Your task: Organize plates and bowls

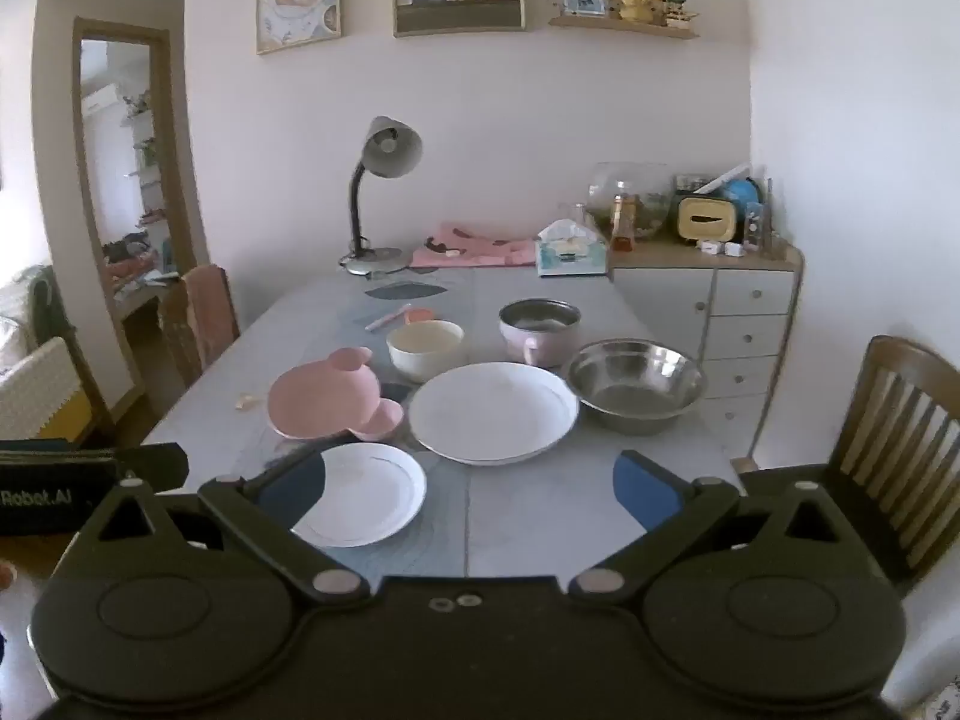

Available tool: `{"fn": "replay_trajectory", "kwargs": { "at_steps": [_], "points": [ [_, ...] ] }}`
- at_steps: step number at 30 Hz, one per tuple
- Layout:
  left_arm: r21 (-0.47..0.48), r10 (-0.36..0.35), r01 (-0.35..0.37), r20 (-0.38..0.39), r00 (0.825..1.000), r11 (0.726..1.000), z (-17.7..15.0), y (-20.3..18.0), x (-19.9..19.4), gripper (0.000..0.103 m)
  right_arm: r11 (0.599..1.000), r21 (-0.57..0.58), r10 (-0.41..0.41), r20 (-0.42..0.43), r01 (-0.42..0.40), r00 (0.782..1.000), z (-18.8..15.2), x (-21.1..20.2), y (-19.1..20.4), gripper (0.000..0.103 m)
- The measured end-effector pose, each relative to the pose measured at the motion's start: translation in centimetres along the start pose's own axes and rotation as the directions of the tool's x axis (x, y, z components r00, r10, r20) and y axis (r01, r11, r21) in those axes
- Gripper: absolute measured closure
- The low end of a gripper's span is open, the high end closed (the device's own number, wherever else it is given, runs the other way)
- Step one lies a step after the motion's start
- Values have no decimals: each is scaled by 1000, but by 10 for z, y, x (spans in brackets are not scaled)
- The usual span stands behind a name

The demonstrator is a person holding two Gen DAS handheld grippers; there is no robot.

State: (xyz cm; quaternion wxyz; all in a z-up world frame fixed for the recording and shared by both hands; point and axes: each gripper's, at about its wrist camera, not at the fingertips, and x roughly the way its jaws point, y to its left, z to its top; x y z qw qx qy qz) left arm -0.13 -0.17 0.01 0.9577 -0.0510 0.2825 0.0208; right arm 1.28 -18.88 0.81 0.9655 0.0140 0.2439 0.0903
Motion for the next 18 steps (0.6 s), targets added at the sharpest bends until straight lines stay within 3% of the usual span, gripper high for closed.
{"fn": "replay_trajectory", "kwargs": {
  "at_steps": [3, 6, 9, 10, 18],
  "points": [
    [44, 21, -22, 7, 1000, 999, -4, -17, -5, 0, 1000, 7, 11, 17, -11, 1000, 0, -3, -2, 0],
    [-17, -31, 31, -27, 999, 999, 1, 3, 3, 0, 1000, 18, 25, 20, -26, 999, 0, -5, -3, 0],
    [-23, -40, 39, -15, 999, 999, -4, 4, 0, 0, 999, 27, 41, 24, -42, 999, -1, -8, 0, 0],
    [-25, -40, 40, -18, 999, 999, -2, 1, -3, 0, 1000, -1, -16, 6, 16, 1000, 4, -12, 7, 0],
    [-22, -41, 40, -22, 999, 999, -2, 0, -4, 0, 1000, -4, -20, 16, 21, 1000, -3, -13, 8, 0]
  ]
}}
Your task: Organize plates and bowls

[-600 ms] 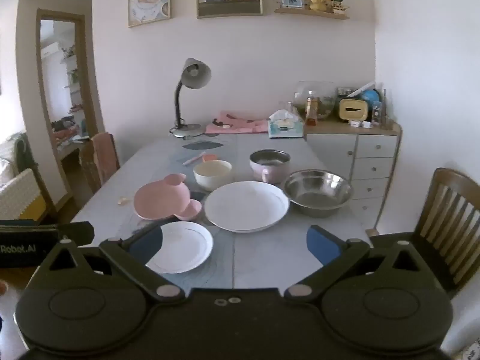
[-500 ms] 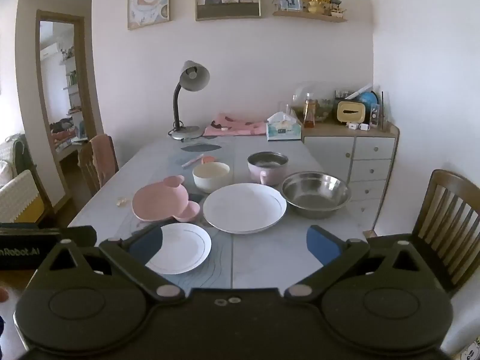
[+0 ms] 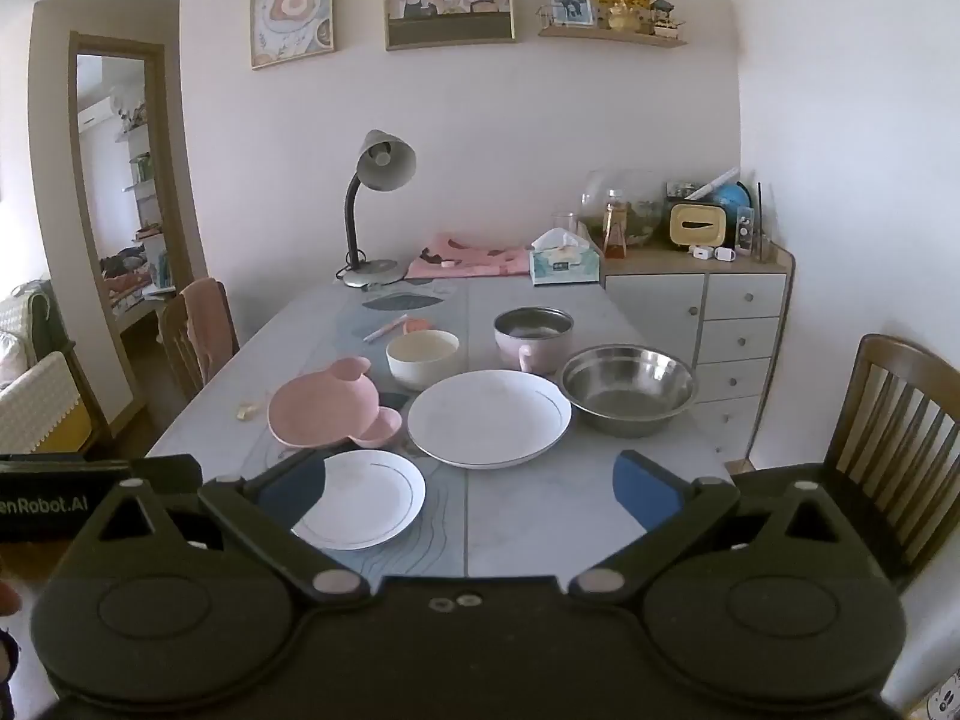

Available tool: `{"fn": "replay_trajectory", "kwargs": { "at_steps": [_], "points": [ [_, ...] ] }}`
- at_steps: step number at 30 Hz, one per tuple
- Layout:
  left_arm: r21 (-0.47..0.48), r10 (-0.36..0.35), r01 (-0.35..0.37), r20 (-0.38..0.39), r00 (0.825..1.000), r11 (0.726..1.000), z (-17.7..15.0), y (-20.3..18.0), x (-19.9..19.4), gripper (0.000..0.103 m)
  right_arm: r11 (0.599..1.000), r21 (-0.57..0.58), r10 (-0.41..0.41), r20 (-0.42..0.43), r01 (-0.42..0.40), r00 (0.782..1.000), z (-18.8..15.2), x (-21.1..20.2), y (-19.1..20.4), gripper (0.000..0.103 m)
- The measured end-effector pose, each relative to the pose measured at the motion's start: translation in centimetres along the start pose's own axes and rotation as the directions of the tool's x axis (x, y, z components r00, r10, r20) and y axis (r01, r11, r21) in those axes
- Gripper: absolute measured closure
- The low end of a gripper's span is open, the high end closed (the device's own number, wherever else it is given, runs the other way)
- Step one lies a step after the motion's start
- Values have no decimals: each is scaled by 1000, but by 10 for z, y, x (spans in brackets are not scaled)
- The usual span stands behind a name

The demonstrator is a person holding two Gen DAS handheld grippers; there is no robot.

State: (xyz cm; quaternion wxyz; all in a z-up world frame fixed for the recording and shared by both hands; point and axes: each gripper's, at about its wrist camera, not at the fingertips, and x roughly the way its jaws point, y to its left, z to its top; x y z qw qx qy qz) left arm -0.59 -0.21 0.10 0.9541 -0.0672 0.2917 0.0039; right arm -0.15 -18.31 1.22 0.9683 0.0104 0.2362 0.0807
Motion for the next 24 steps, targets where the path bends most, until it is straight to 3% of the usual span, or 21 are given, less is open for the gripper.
{"fn": "replay_trajectory", "kwargs": {
  "at_steps": [24],
  "points": [
    [19, 0, 0, 13, 1000, 1000, 1, -9, -7, 0, 1000, 9, -7, 11, 7, 1000, 1, -6, -3, 0]
  ]
}}
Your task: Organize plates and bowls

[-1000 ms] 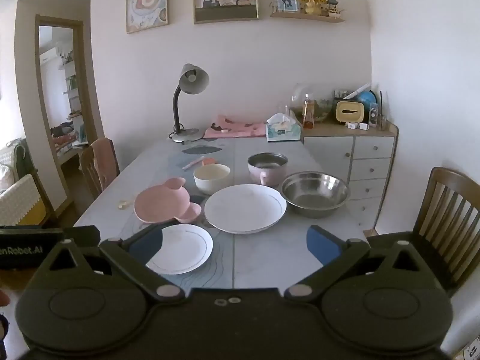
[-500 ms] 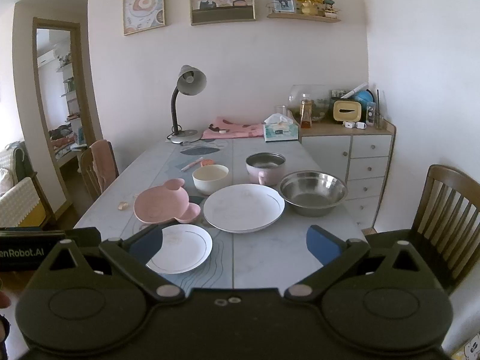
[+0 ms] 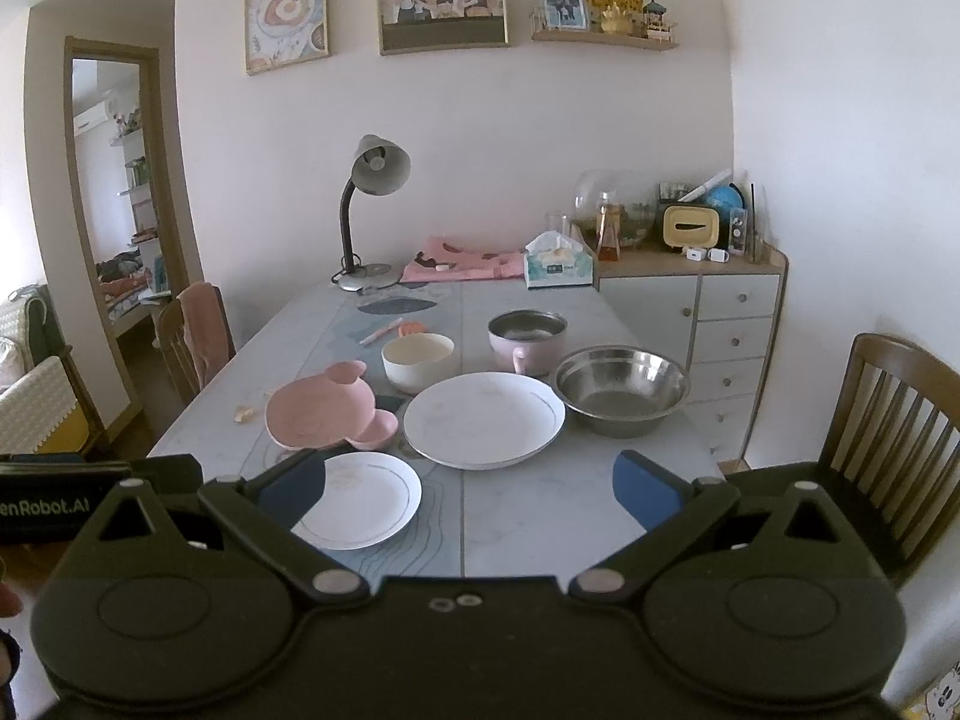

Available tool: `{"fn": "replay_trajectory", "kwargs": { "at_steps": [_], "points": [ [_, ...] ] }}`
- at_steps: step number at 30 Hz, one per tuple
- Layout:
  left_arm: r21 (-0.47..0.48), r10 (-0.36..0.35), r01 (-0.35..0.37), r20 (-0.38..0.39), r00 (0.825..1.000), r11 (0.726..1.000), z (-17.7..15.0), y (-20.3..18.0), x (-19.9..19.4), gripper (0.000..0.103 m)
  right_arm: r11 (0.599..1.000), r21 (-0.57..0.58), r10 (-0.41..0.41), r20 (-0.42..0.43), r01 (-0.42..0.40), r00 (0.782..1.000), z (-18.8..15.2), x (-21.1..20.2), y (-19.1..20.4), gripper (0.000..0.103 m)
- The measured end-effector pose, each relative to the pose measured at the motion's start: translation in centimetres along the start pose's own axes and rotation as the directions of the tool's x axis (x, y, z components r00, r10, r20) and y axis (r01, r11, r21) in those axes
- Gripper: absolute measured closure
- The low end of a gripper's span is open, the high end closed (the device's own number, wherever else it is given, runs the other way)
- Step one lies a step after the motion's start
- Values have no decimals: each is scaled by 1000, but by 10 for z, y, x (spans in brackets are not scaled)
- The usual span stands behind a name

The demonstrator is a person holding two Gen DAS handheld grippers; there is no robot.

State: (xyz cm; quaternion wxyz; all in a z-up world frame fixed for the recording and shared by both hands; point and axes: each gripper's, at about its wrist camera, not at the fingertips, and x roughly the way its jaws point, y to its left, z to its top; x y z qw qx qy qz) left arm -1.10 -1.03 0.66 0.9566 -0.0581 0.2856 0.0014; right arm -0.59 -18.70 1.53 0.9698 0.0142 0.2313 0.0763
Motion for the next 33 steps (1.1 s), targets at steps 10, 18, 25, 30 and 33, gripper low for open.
{"fn": "replay_trajectory", "kwargs": {
  "at_steps": [10, 18, 25, 30, 33],
  "points": [
    [14, 9, -9, 20, 1000, 1000, -1, 3, -1, 0, 1000, -24, -9, 27, 9, 1000, 0, -7, 4, 0],
    [60, 37, -40, 54, 998, 997, 0, -1, -7, 0, 999, -22, -23, 28, 23, 999, 0, -8, 7, 0],
    [59, 24, -26, 34, 999, 998, 1, 2, -4, 0, 999, -22, -36, 24, 37, 999, 1, -9, 10, 0],
    [47, 6, -7, 21, 1000, 999, 0, 5, -1, 0, 999, -25, -37, 25, 38, 999, 3, -8, 9, 0],
    [45, 2, -3, 19, 1000, 999, 0, 6, 0, 0, 999, -23, -36, 24, 36, 999, 2, -8, 9, 0]
  ]
}}
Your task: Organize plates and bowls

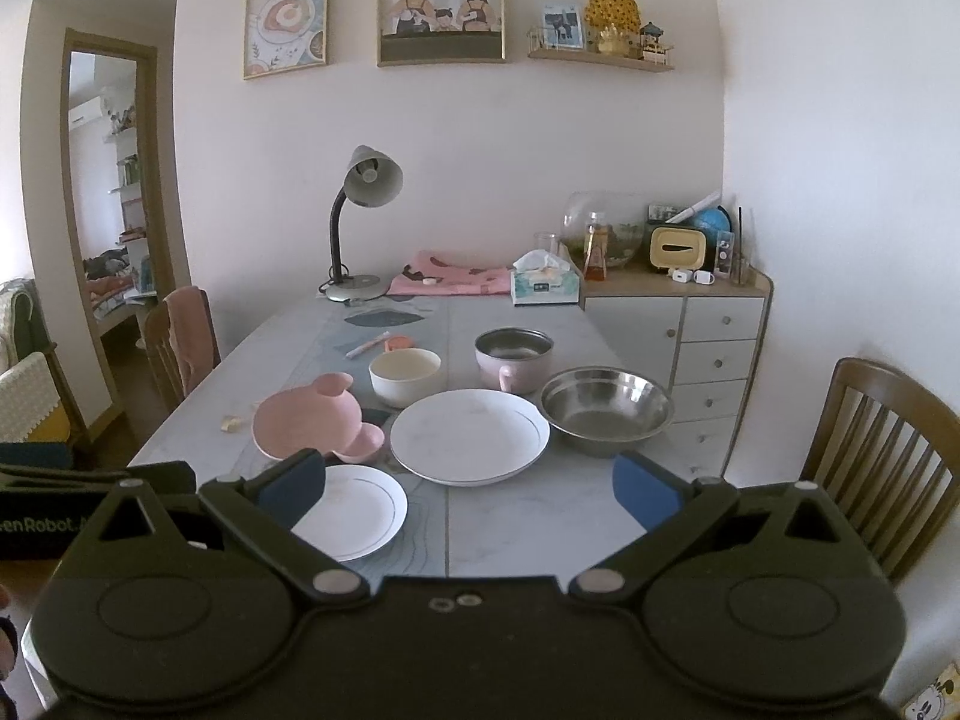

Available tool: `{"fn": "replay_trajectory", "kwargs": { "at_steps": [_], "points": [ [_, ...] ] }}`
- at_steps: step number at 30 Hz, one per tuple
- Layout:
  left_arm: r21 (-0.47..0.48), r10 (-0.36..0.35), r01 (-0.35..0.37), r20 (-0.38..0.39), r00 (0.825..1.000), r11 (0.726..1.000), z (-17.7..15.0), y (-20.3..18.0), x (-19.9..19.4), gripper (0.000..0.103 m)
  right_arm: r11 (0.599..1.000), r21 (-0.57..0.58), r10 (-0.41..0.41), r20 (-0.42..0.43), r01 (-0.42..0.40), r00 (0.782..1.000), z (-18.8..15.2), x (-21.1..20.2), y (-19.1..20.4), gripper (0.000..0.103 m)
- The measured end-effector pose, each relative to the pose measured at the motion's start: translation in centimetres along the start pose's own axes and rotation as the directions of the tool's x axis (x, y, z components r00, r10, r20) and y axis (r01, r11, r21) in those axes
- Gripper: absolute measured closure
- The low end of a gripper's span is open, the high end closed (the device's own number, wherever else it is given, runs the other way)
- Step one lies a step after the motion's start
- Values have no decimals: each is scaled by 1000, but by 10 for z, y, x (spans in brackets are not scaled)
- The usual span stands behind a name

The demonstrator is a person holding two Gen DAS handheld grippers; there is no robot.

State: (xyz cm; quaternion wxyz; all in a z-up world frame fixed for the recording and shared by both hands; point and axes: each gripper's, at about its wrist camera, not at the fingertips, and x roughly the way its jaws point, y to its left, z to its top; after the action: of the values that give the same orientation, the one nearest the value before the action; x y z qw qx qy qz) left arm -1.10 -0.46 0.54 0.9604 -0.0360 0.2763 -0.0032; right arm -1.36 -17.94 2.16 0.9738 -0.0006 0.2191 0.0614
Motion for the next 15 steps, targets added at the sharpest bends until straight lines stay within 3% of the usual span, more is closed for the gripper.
{"fn": "replay_trajectory", "kwargs": {
  "at_steps": [15],
  "points": [
    [-14, -20, 20, -4, 1000, 1000, 3, -4, 7, 0, 1000, 5, -2, -3, 2, 1000, 2, 1, -3, 1]
  ]
}}
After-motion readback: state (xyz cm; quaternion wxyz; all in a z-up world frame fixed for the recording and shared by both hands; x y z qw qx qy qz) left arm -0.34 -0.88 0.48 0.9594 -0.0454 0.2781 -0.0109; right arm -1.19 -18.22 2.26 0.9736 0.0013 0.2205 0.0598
